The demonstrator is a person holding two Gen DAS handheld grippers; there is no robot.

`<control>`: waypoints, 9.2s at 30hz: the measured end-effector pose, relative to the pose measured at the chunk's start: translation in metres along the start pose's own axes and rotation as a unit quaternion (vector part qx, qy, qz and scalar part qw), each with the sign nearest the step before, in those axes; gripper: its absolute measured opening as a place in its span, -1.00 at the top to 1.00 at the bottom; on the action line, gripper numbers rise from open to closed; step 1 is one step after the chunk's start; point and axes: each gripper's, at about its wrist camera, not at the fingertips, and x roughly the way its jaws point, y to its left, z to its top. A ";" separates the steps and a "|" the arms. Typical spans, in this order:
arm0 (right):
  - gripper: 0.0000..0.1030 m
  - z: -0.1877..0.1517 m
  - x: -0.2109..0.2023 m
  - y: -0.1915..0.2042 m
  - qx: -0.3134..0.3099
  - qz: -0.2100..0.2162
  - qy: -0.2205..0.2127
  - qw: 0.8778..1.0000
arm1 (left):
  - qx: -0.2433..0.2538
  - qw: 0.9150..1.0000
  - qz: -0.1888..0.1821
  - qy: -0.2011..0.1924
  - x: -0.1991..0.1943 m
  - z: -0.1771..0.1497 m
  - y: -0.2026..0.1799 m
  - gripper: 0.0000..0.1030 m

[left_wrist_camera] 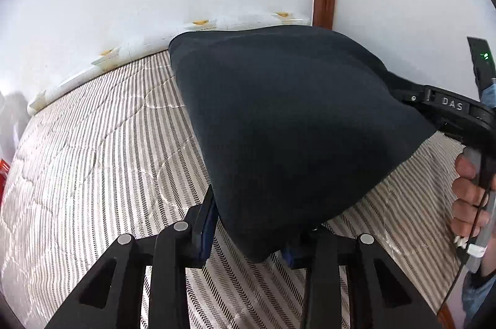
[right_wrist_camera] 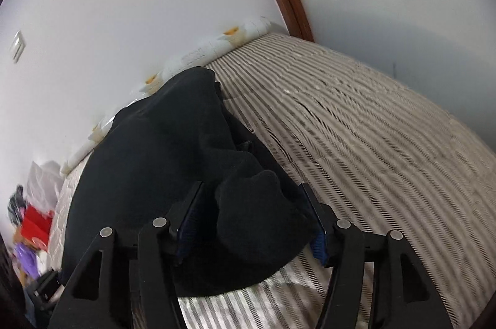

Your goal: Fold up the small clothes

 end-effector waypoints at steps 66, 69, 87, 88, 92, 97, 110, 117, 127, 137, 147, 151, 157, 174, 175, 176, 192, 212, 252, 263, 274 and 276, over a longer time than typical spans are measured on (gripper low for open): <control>0.94 -0.034 0.058 0.213 -0.247 0.014 0.036 0.968 | -0.110 0.993 0.018 -0.024 -0.074 -0.055 0.192 -0.09; 0.95 -0.027 0.049 0.202 -0.219 0.032 0.003 0.975 | -0.111 0.994 0.010 -0.023 -0.075 -0.057 0.192 -0.09; 0.88 -0.041 0.008 0.197 -0.241 0.027 -0.008 0.970 | -0.121 0.992 -0.004 -0.022 -0.080 -0.063 0.194 -0.13; 0.84 -0.043 0.008 0.196 -0.245 0.022 -0.004 0.969 | -0.123 0.992 -0.006 -0.021 -0.080 -0.063 0.194 -0.13; 0.81 -0.053 0.014 0.187 -0.257 0.001 0.014 0.966 | -0.126 0.992 -0.012 -0.022 -0.082 -0.063 0.196 -0.13; 0.66 -0.055 0.009 0.177 -0.244 0.000 0.014 0.970 | -0.129 0.991 -0.017 -0.021 -0.084 -0.065 0.198 -0.14; 0.53 -0.059 0.003 0.179 -0.265 -0.013 0.011 0.964 | -0.136 0.990 -0.021 -0.020 -0.089 -0.067 0.200 -0.17; 0.50 -0.055 0.000 0.177 -0.261 -0.011 0.009 0.965 | -0.141 0.990 -0.018 -0.018 -0.090 -0.065 0.201 -0.17; 0.42 -0.039 -0.007 0.177 -0.252 -0.002 -0.003 0.968 | -0.161 0.987 0.000 -0.019 -0.095 -0.049 0.216 -0.17; 0.38 -0.028 -0.004 0.170 -0.243 0.004 0.000 0.970 | -0.160 0.987 0.006 -0.011 -0.090 -0.035 0.211 -0.17; 0.34 -0.020 -0.002 0.167 -0.231 0.009 0.005 0.973 | -0.161 0.987 0.010 -0.006 -0.083 -0.028 0.206 -0.17; 0.34 -0.018 -0.003 0.167 -0.233 0.012 0.005 0.972 | -0.164 0.986 0.011 -0.004 -0.083 -0.030 0.208 -0.17; 0.33 -0.013 -0.001 0.178 -0.248 0.005 0.001 0.969 | -0.173 0.985 0.017 -0.004 -0.085 -0.034 0.218 -0.17; 0.12 0.013 0.103 0.221 -0.223 0.042 0.091 0.970 | -0.154 0.988 0.026 0.006 -0.058 -0.009 0.219 -0.17; 0.12 0.014 0.110 0.222 -0.213 0.045 0.099 0.971 | -0.150 0.988 0.027 0.005 -0.057 -0.009 0.218 -0.17; 0.13 0.016 0.114 0.222 -0.206 0.050 0.105 0.972 | -0.147 0.989 0.029 0.006 -0.056 -0.008 0.216 -0.17; 0.61 0.025 0.081 0.213 -0.208 0.040 0.059 0.975 | -0.129 0.991 0.024 0.007 -0.066 -0.020 0.200 -0.18; 0.93 -0.016 0.051 0.175 -0.175 0.065 0.043 0.981 | -0.143 0.990 -0.004 -0.001 -0.076 -0.046 0.188 -0.24; -0.07 -0.069 -0.146 0.176 -0.236 -0.023 -0.016 0.971 | -0.142 0.985 0.067 -0.067 -0.194 -0.056 0.133 -0.59; -0.85 -0.098 -0.235 0.165 -0.239 -0.045 -0.060 0.968 | -0.148 0.980 0.080 -0.102 -0.263 -0.076 0.105 -0.81; -0.90 -0.114 -0.263 0.155 -0.243 -0.059 -0.046 0.967 | -0.148 0.977 0.094 -0.119 -0.282 -0.087 0.094 -0.82; -0.90 -0.116 -0.265 0.157 -0.250 -0.070 -0.051 0.964 | -0.149 0.977 0.093 -0.121 -0.284 -0.089 0.094 -0.82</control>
